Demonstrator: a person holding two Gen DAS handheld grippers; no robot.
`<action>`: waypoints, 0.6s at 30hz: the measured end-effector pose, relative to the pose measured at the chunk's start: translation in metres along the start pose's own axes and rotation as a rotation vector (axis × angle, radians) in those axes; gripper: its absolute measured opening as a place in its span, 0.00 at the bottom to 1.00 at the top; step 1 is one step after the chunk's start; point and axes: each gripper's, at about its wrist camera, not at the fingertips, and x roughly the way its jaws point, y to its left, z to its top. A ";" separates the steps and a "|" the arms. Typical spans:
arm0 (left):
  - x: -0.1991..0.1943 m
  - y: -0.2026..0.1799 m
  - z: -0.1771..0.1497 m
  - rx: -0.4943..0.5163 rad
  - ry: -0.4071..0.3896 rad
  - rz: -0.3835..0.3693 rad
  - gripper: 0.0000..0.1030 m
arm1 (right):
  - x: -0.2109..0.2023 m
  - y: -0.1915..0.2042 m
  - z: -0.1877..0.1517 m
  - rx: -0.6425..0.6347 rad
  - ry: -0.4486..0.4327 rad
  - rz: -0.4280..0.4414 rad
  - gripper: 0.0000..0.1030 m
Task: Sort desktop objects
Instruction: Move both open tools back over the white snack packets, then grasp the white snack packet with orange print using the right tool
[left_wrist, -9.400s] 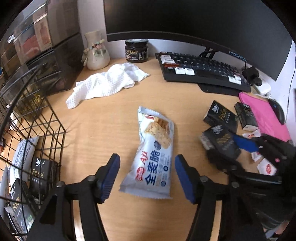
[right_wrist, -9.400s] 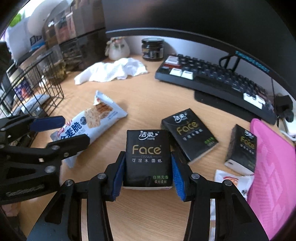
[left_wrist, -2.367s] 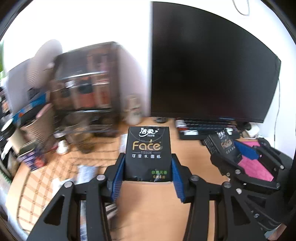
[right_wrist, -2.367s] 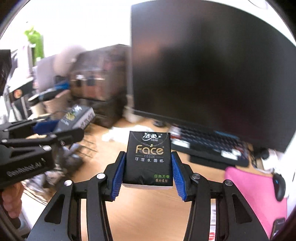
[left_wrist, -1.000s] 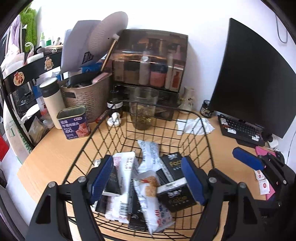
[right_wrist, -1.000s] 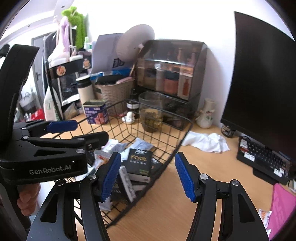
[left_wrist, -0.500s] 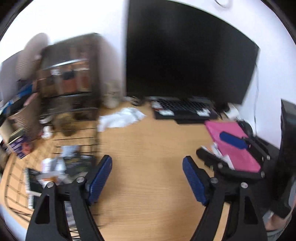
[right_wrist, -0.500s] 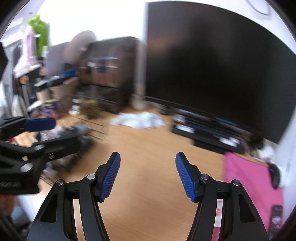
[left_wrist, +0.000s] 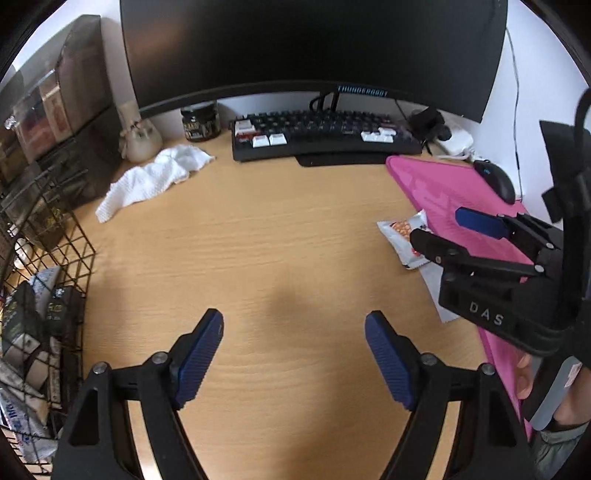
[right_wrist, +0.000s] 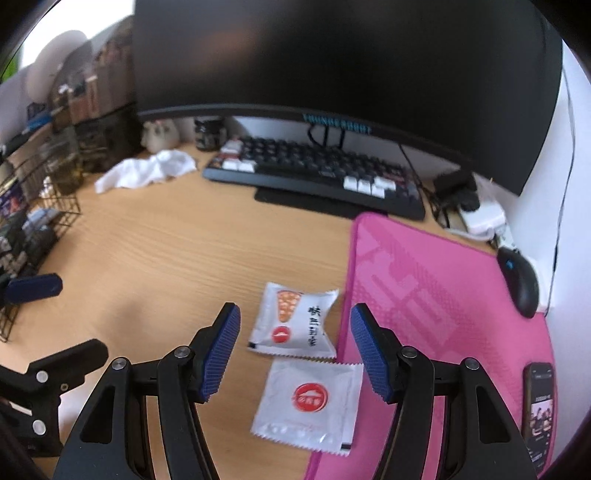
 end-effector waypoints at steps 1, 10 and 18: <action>0.005 0.000 0.001 -0.005 0.009 0.002 0.79 | 0.004 0.000 0.000 0.001 0.006 0.003 0.59; 0.025 0.004 0.006 -0.019 0.047 -0.003 0.79 | 0.041 0.008 0.005 -0.033 0.081 0.002 0.59; 0.029 -0.017 0.013 0.008 0.053 -0.028 0.79 | 0.020 -0.024 0.006 0.092 0.018 0.059 0.05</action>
